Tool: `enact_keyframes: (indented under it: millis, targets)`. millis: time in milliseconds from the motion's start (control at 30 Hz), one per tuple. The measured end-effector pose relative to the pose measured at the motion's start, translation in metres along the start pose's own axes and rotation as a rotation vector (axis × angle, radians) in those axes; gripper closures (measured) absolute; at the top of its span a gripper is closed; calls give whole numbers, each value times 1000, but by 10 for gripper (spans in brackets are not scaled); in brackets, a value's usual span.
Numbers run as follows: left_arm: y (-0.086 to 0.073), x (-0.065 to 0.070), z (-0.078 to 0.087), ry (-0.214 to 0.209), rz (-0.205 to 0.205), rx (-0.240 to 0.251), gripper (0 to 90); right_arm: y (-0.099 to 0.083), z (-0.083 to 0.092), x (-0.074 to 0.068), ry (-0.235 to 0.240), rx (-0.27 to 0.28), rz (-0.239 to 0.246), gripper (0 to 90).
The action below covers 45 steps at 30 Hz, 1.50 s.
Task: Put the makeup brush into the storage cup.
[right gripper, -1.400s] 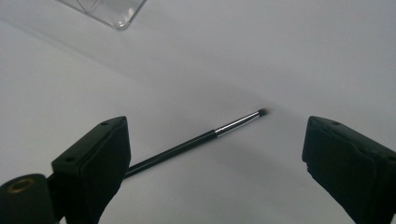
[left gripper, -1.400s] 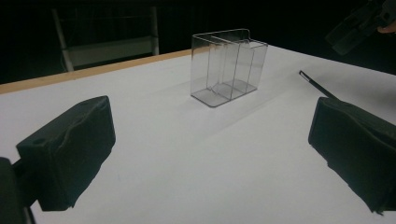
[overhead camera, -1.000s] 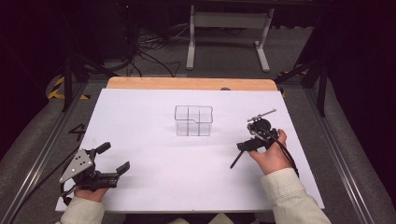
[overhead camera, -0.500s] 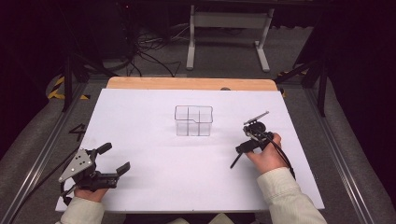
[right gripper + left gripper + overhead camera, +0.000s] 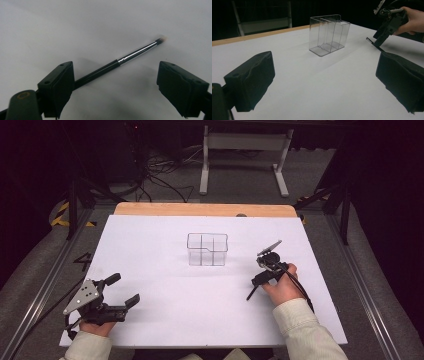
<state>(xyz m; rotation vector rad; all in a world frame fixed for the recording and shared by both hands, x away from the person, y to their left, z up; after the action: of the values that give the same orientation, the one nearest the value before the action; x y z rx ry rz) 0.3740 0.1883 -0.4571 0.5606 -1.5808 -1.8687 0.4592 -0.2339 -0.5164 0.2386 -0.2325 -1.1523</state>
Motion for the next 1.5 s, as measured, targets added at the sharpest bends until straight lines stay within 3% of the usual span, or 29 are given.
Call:
enact_keyframes:
  millis: [267,667,833,1100,1233,1500]
  targets:
    - [0,1,0,1,0,-3,38,-2,-5,-1,-6,-29,2,204]
    - [-1,1,-1,0,-3,-6,43,-2,-2,-6,36,-48,12,407]
    - [-1,1,0,-1,-2,-11,43,-4,1,-2,43,-67,15,604]
    - [-1,1,0,2,5,-11,43,-5,2,-6,42,-120,46,832]
    - [-1,1,0,3,6,-10,43,-5,2,-7,24,-125,58,834]
    - [-1,0,-1,5,6,-12,43,-6,4,-10,41,-101,92,839]
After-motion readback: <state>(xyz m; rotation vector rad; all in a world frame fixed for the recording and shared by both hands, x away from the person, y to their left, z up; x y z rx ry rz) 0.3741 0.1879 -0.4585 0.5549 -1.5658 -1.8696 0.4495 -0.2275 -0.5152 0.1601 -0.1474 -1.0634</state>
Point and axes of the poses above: each handheld gripper's, and its own axes: z roughly backward along the jaws, y roughly out of its top, x roughly to its right, the point moved 10 cm from there along -z, roughly forward along the jaws, and after that the axes turned 1 degree about x, right-handed, at the moved point
